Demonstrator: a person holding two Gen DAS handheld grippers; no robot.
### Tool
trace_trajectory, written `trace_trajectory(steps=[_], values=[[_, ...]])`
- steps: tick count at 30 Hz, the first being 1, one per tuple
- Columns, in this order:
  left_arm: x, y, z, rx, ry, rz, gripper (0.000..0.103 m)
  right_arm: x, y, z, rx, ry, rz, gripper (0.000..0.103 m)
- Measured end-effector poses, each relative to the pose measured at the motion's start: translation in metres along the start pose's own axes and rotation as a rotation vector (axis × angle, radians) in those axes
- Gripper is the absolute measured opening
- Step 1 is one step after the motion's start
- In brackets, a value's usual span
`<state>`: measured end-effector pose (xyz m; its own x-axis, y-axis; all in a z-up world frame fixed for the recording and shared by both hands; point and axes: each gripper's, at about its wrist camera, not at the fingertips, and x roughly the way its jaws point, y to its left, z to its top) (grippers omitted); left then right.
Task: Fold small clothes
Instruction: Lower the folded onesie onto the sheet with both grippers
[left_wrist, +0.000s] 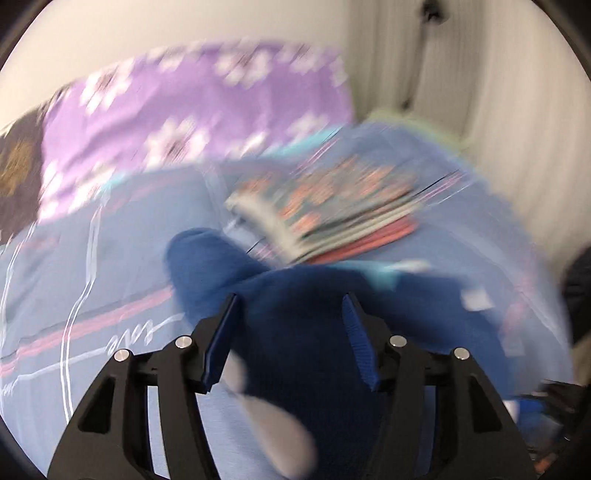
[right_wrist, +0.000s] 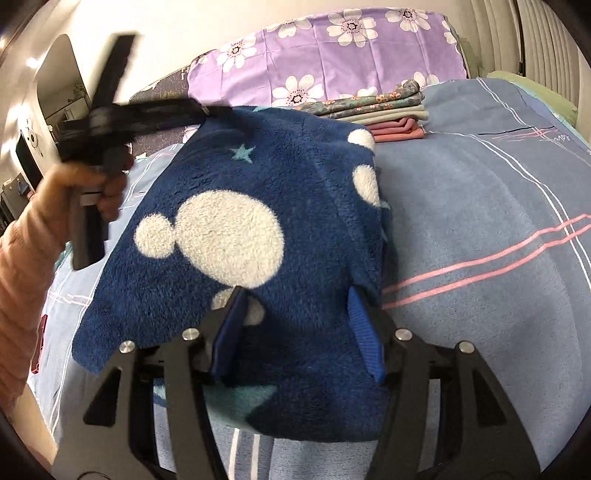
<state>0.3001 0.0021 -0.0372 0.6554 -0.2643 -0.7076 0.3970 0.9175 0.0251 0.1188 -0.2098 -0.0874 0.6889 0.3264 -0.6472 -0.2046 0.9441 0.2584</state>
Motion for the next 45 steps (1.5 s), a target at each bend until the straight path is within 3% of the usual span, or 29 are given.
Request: trace_trajectory(steps=[1, 2, 3, 4, 5, 9, 14, 19, 21, 23, 25, 26, 27, 32, 37, 42, 45], values=[[0.02, 0.002, -0.006, 0.035, 0.044, 0.022, 0.072, 0.002, 0.0, 0.002, 0.002, 0.002, -0.002, 0.057], [0.039, 0.008, -0.015, 0.01, 0.063, 0.02, 0.081, 0.003, 0.0, 0.003, 0.007, 0.006, -0.003, 0.057], [0.046, 0.016, -0.017, -0.063, 0.068, -0.022, 0.084, 0.005, -0.001, 0.005, 0.011, 0.009, -0.006, 0.057], [0.05, 0.024, -0.019, -0.138, 0.075, -0.064, 0.085, 0.005, -0.001, 0.006, 0.015, 0.012, -0.006, 0.057], [0.052, 0.025, -0.019, -0.148, 0.073, -0.069, 0.086, 0.006, -0.002, 0.007, 0.017, 0.013, -0.003, 0.057], [0.047, 0.019, -0.017, -0.104, 0.078, -0.036, 0.087, 0.007, -0.006, 0.007, 0.01, 0.019, 0.02, 0.057], [0.009, 0.016, -0.009, -0.089, -0.021, -0.029, 0.086, 0.005, -0.006, 0.002, 0.013, 0.013, 0.02, 0.058], [-0.06, 0.005, 0.0, -0.064, -0.18, -0.133, 0.086, 0.005, -0.006, 0.003, 0.017, 0.011, 0.016, 0.058], [-0.073, -0.008, 0.0, -0.037, -0.177, -0.204, 0.087, 0.005, -0.006, 0.002, 0.018, 0.01, 0.017, 0.058], [-0.06, -0.027, -0.006, 0.0, -0.091, -0.257, 0.089, 0.004, -0.006, 0.002, 0.019, 0.008, 0.018, 0.058], [-0.024, -0.042, -0.017, 0.03, 0.05, -0.213, 0.089, 0.004, -0.006, 0.002, 0.018, 0.006, 0.021, 0.058], [-0.001, -0.057, -0.03, 0.108, 0.078, -0.118, 0.093, 0.005, -0.006, 0.002, 0.017, 0.004, 0.024, 0.058], [0.004, -0.065, -0.035, 0.159, 0.055, -0.081, 0.094, 0.005, -0.005, 0.002, 0.016, 0.004, 0.017, 0.058], [0.01, -0.063, -0.029, 0.145, 0.087, -0.087, 0.095, 0.007, -0.01, 0.004, 0.033, 0.005, 0.034, 0.058], [-0.013, -0.068, -0.034, 0.138, -0.01, -0.035, 0.095, 0.004, -0.011, 0.002, 0.026, 0.009, 0.045, 0.058], [-0.094, -0.071, -0.052, 0.156, -0.142, -0.012, 0.098, 0.003, -0.016, 0.001, 0.037, 0.016, 0.074, 0.058], [-0.138, -0.068, -0.081, 0.139, -0.2, 0.006, 0.101, 0.003, -0.02, 0.002, 0.053, 0.016, 0.096, 0.058]])
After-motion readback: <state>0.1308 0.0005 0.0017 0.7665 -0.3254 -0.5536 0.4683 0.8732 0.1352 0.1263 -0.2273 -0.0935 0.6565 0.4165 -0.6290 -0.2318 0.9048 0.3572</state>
